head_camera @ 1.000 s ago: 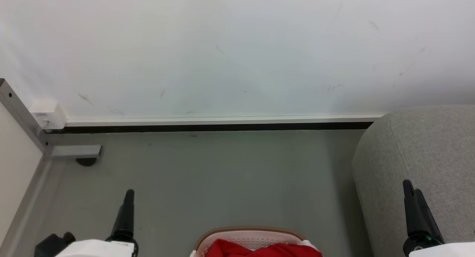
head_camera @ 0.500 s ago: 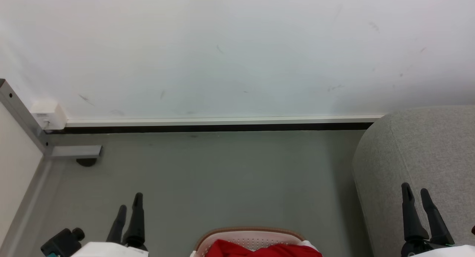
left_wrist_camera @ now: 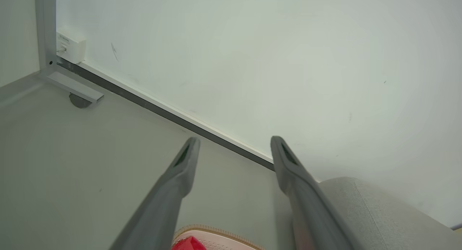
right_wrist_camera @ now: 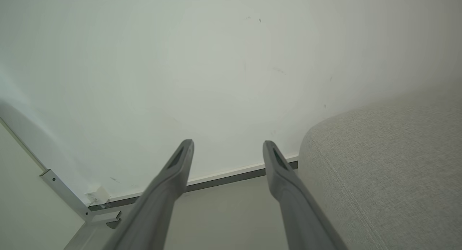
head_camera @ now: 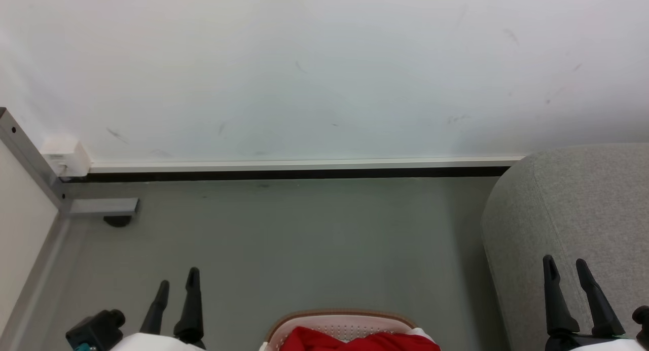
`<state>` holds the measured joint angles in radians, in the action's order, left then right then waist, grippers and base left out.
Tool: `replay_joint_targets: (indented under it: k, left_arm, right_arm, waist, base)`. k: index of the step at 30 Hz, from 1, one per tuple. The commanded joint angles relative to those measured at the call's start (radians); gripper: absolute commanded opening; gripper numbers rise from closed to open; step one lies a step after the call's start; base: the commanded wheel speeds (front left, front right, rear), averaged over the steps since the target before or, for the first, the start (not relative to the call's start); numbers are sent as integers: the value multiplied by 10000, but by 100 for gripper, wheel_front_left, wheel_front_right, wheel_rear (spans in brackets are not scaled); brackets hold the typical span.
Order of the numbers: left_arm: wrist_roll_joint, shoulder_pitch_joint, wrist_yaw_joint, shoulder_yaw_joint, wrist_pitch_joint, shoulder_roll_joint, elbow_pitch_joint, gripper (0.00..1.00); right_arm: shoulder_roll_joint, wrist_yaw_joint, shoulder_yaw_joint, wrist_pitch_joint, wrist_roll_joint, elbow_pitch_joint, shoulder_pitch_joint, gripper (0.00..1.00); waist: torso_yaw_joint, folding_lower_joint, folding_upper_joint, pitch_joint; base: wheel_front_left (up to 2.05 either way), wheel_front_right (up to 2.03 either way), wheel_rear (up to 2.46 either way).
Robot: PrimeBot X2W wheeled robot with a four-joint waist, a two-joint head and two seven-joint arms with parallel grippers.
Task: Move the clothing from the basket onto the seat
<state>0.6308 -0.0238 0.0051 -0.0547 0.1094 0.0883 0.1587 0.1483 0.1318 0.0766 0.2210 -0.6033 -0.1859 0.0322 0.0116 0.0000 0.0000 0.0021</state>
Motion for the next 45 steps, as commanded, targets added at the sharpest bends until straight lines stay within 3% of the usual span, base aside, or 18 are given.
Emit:
replay_joint_targets:
  k: [1, 45]
  left_arm:
    - [-306, -33, 32, -19, 136, 152, -101, 100]
    - [-4445, 306, 195, -412, 1184, 473, 257, 100]
  right_arm:
    - [-12, -10, -115, 52, 343, 71, -22, 100]
    - [-721, -17, -1283, 339, 5110, -375, -346, 100]
  waist:
    - [10, 0, 0, 0]
    - [31, 0, 0, -34]
  base:
    - [0, 0, 0]
    - [0, 0, 0]
